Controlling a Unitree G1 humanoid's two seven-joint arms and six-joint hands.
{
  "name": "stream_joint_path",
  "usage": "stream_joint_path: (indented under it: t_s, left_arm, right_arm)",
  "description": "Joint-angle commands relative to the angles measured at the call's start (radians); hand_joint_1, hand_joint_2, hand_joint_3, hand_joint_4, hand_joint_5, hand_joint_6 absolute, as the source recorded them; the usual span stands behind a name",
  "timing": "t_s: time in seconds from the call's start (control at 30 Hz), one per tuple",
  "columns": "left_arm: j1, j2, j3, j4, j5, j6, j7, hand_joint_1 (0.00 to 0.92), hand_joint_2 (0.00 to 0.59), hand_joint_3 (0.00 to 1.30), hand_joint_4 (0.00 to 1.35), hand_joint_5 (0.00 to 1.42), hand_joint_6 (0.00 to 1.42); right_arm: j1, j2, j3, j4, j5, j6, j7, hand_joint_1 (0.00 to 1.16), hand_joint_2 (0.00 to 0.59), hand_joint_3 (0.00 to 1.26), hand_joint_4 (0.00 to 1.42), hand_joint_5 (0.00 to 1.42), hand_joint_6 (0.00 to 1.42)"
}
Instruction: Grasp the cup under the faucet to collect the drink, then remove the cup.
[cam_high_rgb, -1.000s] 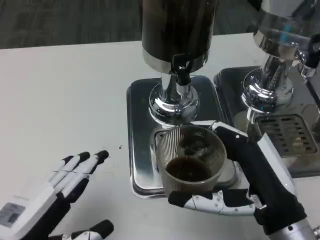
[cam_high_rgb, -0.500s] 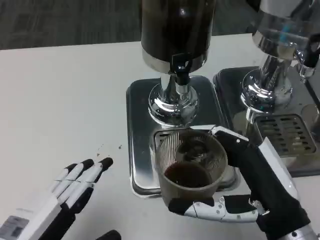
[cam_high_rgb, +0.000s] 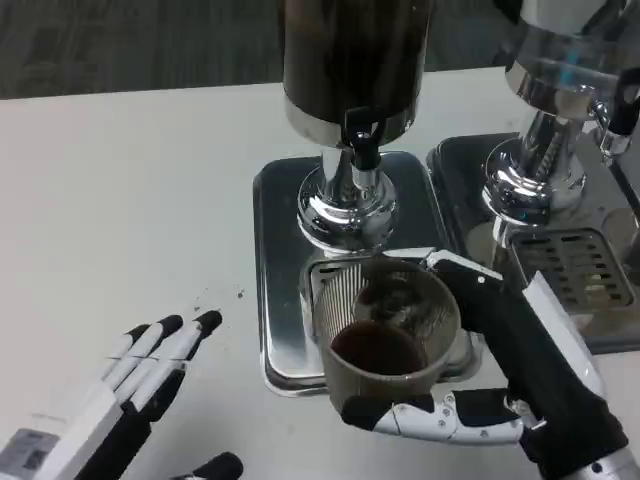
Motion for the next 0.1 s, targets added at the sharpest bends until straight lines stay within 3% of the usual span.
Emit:
stream_joint_path:
  t_s: [0.03, 0.1]
  left_arm:
    - [0.000, -0.002, -0.012, -0.025, 0.009, 0.013, -0.013, 0.000, 0.177, 0.00, 0.00, 0.00, 0.00]
    - [0.003, -0.005, -0.015, -0.034, 0.010, 0.017, -0.016, 0.000, 0.180, 0.00, 0.00, 0.00, 0.00]
  right_arm:
    - [0.001, -0.001, -0.007, -0.033, 0.033, -0.016, 0.003, 1.05, 0.124, 0.57, 0.67, 0.79, 1.05]
    - [0.003, -0.002, -0.008, -0.031, 0.038, -0.018, 0.005, 1.05, 0.124, 0.57, 0.67, 0.79, 1.05]
